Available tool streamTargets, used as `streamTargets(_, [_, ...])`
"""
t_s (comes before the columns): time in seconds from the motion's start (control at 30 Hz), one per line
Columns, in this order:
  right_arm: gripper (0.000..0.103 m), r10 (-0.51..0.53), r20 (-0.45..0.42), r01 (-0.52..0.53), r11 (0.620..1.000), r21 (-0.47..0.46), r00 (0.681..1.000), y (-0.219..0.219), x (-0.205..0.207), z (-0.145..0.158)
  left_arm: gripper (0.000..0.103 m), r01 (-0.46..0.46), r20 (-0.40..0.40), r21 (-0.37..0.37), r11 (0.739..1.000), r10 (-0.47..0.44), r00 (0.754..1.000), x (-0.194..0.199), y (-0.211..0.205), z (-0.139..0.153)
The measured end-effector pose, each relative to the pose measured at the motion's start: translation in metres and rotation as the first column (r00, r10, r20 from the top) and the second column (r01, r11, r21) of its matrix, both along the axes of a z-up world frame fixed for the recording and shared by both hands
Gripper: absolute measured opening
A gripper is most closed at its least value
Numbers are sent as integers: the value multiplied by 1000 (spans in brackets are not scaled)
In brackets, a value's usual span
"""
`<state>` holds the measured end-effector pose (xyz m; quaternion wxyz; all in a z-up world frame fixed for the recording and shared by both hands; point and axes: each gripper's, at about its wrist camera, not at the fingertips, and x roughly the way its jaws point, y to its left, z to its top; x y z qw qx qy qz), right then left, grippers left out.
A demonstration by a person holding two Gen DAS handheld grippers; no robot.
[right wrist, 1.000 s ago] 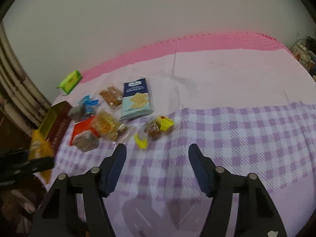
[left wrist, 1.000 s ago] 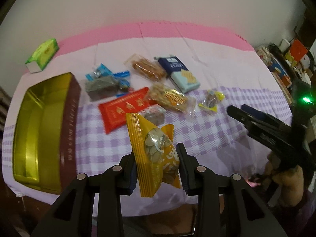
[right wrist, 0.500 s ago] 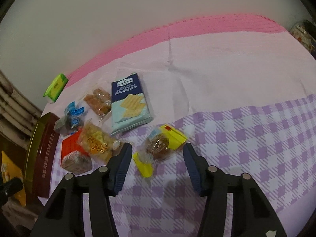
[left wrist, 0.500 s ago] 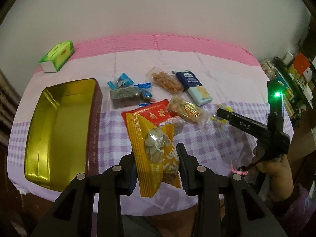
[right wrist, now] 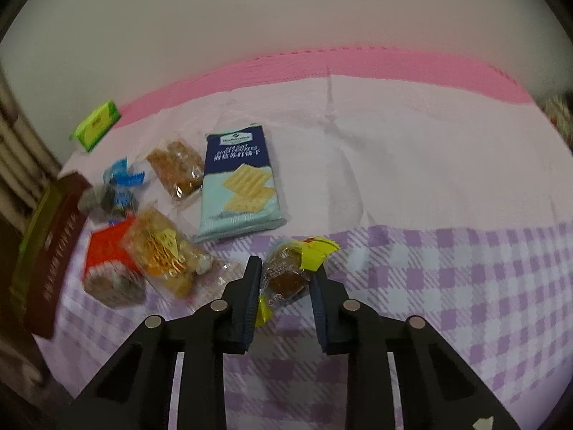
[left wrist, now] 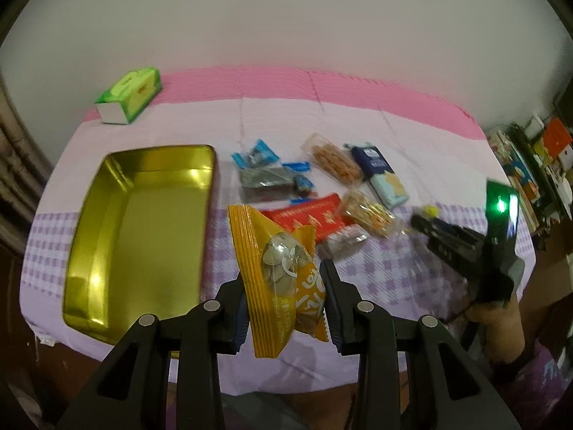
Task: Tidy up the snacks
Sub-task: 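Carry the yellow pouch into the tin with left gripper while right grasps the candy, then release the yellow pouch in the tin with the left gripper while the right gripper drops the candy there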
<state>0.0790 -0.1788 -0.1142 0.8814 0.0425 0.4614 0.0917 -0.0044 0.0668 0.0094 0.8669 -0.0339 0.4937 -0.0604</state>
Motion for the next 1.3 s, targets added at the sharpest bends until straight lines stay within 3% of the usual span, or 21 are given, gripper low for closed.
streamTargets(0.27, [23, -3, 77, 7, 998, -59, 997, -7, -10, -4, 36, -72, 49, 57, 996, 70, 996, 13, 38, 12])
streamTargets(0.43, [23, -1, 95, 8, 997, -76, 996, -7, -13, -4, 37, -119, 72, 128, 985, 110, 991, 29, 65, 9])
streamTargets(0.63, [23, -1, 97, 9, 997, -81, 995, -6, -12, -4, 37, -170, 69, 232, 958, 158, 985, 57, 99, -9])
streamTargets(0.9, [24, -1, 100, 9, 996, -84, 995, -6, -11, -4, 38, -178, -2, 302, 936, 187, 982, 101, 129, -44])
streamTargets(1.17, [24, -1, 100, 10, 997, -82, 995, -6, -12, -4, 43, -197, -19, 368, 909, 219, 976, 126, 145, -66])
streamTargets(1.3, [24, -2, 100, 10, 997, -82, 995, -6, -12, -4, 55, -221, -14, 370, 902, 243, 970, 128, 151, -62])
